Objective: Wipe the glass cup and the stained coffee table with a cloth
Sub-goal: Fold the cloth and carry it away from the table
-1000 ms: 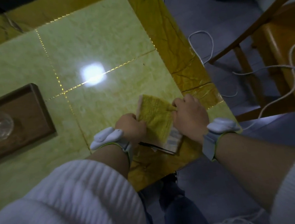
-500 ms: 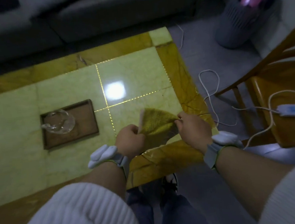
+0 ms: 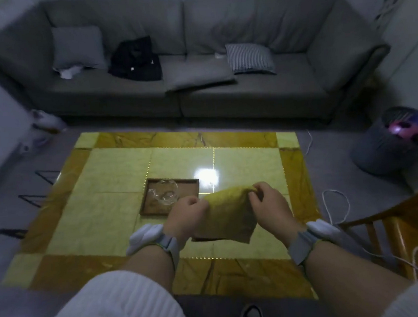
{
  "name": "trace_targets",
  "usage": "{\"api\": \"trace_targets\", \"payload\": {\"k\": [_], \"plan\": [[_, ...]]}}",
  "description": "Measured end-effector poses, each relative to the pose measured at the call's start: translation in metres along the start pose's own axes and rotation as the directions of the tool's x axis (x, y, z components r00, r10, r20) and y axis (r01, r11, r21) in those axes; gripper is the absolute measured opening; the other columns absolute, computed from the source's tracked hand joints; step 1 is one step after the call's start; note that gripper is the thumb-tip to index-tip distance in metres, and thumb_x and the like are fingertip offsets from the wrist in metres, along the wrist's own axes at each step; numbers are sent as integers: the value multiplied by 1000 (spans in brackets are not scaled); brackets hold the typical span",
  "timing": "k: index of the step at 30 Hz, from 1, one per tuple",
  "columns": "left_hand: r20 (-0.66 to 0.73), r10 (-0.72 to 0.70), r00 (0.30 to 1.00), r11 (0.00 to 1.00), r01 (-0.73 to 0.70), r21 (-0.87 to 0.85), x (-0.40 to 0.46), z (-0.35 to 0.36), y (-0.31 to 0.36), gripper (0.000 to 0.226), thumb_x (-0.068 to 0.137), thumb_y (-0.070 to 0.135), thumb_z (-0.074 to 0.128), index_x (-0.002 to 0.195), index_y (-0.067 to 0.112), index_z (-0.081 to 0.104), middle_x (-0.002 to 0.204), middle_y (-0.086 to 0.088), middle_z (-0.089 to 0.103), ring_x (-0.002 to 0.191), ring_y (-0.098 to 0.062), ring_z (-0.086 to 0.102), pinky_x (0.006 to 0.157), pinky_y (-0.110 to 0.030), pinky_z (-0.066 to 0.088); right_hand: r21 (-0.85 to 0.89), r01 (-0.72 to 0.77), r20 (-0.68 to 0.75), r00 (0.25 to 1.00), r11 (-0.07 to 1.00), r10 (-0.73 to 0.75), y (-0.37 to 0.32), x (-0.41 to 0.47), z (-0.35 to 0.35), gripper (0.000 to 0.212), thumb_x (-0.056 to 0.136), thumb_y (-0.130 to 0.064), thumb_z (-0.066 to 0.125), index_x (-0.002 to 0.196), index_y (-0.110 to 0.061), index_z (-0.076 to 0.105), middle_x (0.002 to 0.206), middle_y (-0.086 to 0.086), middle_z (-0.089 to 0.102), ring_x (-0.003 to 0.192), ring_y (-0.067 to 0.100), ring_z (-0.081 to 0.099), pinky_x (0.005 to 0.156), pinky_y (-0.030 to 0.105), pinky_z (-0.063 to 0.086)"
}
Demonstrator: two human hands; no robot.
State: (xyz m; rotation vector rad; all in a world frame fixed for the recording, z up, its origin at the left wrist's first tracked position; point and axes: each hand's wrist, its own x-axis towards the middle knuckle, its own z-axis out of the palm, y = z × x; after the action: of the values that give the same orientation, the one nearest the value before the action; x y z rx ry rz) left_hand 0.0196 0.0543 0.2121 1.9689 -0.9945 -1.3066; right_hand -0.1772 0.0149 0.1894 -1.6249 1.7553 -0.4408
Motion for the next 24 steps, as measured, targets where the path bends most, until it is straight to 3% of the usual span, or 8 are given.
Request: {"api": "trace_targets", "payload": {"k": [2, 4, 6, 10, 12, 16, 21, 24], "plan": [[1, -10, 1000, 997, 10, -79, 4, -30, -8, 33, 87, 49, 59, 78, 18, 66, 89, -3, 61, 90, -27, 58, 79, -37, 50, 151, 6, -34, 999, 989, -1, -34, -1, 11, 16, 99, -29, 53, 113, -25, 59, 107, 1, 63, 98, 22, 60, 81, 37, 53], [-11, -36, 999, 996, 35, -76, 10, -45, -12, 42, 89, 56, 57, 92, 17, 72, 99, -5, 64, 95, -27, 60, 84, -38, 53, 314, 2, -25, 1000, 950, 6, -51, -2, 18, 9, 96, -24, 59, 100, -31, 61, 100, -5, 65, 96, 17, 62, 75, 31, 53], [14, -63, 998, 988, 64, -139, 16, -75, -23, 30, 89, 46, 63, 89, 17, 72, 100, -7, 66, 90, -25, 62, 75, -34, 53, 448, -28, -3, 999, 894, 33, -80, -6, 38, 14, 93, -18, 62, 93, -31, 63, 97, -4, 67, 93, 16, 63, 65, 22, 50], [44, -86, 995, 951, 95, -293, 26, -130, -37, 11, 87, 17, 64, 91, 8, 69, 99, -17, 63, 92, -31, 59, 81, -42, 51, 619, -128, 21, 989, 775, 146, -131, -13, 72, 19, 93, -8, 58, 97, -24, 68, 95, 4, 68, 88, 19, 64, 51, 15, 49], [47, -109, 993, 911, 119, -395, 30, -160, -42, 11, 87, 17, 60, 89, 8, 66, 96, -16, 61, 86, -30, 58, 72, -39, 48, 666, -167, 54, 983, 727, 176, -154, -17, 88, 20, 94, -7, 56, 100, -18, 70, 95, 7, 69, 88, 20, 64, 54, 19, 52], [54, -173, 984, 877, 178, -446, 33, -198, -42, 41, 87, 50, 63, 97, 11, 67, 95, -9, 68, 87, -30, 65, 75, -38, 54, 723, -175, 72, 981, 669, 178, -183, -22, 104, 23, 93, -6, 53, 98, -17, 73, 94, 8, 70, 88, 22, 65, 69, 30, 55], [-165, -115, 979, 927, 46, -373, 38, -224, -45, 23, 83, 31, 71, 77, 13, 58, 86, -13, 58, 75, -26, 53, 66, -33, 45, 693, -154, 46, 984, 705, 169, -210, -15, 125, 19, 98, -18, 54, 97, -23, 73, 98, 1, 67, 89, 16, 62, 58, 22, 50], [-236, -137, 962, 928, 41, -371, 37, -240, -49, 21, 82, 20, 71, 98, 22, 56, 95, -8, 58, 86, -27, 57, 69, -35, 51, 677, -145, 59, 988, 721, 142, -219, -10, 141, 19, 98, -18, 55, 94, -25, 72, 92, -2, 66, 82, 11, 60, 50, 17, 49]]}}
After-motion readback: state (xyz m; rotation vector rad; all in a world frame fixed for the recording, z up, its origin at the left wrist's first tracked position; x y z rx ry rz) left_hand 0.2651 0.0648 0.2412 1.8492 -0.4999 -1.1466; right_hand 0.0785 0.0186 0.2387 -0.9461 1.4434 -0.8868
